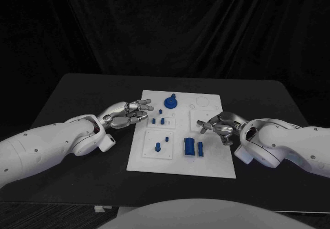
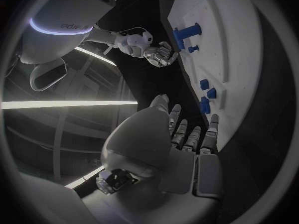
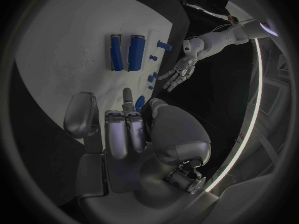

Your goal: Assemble the parts on the task board

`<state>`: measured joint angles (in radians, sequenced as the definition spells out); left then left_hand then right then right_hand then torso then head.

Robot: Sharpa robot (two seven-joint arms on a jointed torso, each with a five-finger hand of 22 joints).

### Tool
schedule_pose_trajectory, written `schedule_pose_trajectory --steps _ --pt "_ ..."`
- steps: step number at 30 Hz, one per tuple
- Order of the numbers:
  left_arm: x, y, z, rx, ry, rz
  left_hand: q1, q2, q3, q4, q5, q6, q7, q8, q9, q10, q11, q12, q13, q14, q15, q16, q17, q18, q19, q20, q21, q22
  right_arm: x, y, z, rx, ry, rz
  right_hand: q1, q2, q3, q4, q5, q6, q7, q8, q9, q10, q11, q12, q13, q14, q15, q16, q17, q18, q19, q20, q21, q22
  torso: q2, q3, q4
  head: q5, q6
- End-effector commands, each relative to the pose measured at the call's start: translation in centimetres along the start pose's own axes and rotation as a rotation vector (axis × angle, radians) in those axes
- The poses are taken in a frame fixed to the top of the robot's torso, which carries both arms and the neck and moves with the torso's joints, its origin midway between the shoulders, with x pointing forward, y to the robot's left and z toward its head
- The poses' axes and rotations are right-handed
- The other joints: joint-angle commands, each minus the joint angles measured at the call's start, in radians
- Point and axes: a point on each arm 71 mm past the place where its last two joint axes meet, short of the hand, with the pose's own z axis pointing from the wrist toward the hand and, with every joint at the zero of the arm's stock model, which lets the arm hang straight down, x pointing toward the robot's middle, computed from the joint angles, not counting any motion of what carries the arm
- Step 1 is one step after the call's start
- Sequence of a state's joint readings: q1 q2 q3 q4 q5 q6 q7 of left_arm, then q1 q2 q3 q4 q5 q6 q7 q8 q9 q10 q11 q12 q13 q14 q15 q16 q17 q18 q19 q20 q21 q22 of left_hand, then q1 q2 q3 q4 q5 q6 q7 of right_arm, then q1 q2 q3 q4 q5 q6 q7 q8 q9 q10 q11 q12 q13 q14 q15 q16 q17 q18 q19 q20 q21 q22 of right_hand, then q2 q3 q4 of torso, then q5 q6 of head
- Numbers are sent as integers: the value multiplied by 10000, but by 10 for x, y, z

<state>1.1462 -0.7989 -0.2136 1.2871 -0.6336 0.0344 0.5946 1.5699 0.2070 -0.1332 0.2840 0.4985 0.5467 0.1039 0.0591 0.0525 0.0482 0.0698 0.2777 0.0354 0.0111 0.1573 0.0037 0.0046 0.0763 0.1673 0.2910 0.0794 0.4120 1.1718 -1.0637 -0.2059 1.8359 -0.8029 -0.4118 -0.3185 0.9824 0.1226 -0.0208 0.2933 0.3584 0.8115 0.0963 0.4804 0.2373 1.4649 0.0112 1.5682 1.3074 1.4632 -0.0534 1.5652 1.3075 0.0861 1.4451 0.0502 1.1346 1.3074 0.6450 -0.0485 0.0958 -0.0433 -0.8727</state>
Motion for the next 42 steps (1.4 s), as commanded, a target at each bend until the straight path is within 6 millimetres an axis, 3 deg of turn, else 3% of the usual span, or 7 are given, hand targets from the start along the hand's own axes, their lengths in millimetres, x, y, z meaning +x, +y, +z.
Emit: schedule_pose_trajectory --steps 1,16,36,40,42 --pt "1 -2 1 280 -92 -50 82 14 70 6 56 54 29 61 15 19 39 63 14 65 -10 16 7 -44 87 15 52 6 4 2 2 -427 343 -510 -89 34 -87 0 -100 91 -5 -79 -71 1059 67 26 2634 1076 54 56 2633 -25 -7 93 69 1533 11 -3 5 5 1" --pt "1 -2 0 274 -85 -56 91 10 79 5 66 65 36 63 15 25 49 66 14 64 -13 16 7 -44 81 15 50 -20 16 -7 6 147 1105 -727 -402 245 -652 3 -315 688 -85 -209 -217 1059 15 26 2634 1076 14 56 2633 -24 -25 65 113 1532 12 -9 5 -8 1" --pt "1 -2 0 260 -69 -69 102 0 90 4 71 49 47 61 12 26 61 54 12 57 -16 13 4 -45 70 15 45 -53 19 -11 6 449 1255 -929 -515 355 -847 2 -373 854 -126 -211 -203 1059 -23 26 2634 1076 -14 56 2633 -10 -48 42 62 1515 8 -7 0 21 1" --pt "1 -2 1 259 -55 -78 102 0 90 4 71 49 47 61 12 26 61 54 12 57 -16 13 4 -45 70 15 45 -53 17 -10 5 111 945 -1265 -530 455 -1120 -8 -418 283 -15 -732 -477 1059 -60 26 2634 1076 -37 56 2633 12 -109 29 -46 1483 5 -8 4 25 1" --pt "1 -2 1 255 -47 -84 102 0 90 4 71 49 47 61 12 26 61 54 12 57 -16 13 4 -45 70 15 45 -53 16 -8 4 -150 774 -1458 -523 509 -1289 -7 -491 50 -97 -1017 -650 1059 -162 26 2634 1076 -118 56 2633 25 -131 -34 -77 1474 4 -7 5 10 1"
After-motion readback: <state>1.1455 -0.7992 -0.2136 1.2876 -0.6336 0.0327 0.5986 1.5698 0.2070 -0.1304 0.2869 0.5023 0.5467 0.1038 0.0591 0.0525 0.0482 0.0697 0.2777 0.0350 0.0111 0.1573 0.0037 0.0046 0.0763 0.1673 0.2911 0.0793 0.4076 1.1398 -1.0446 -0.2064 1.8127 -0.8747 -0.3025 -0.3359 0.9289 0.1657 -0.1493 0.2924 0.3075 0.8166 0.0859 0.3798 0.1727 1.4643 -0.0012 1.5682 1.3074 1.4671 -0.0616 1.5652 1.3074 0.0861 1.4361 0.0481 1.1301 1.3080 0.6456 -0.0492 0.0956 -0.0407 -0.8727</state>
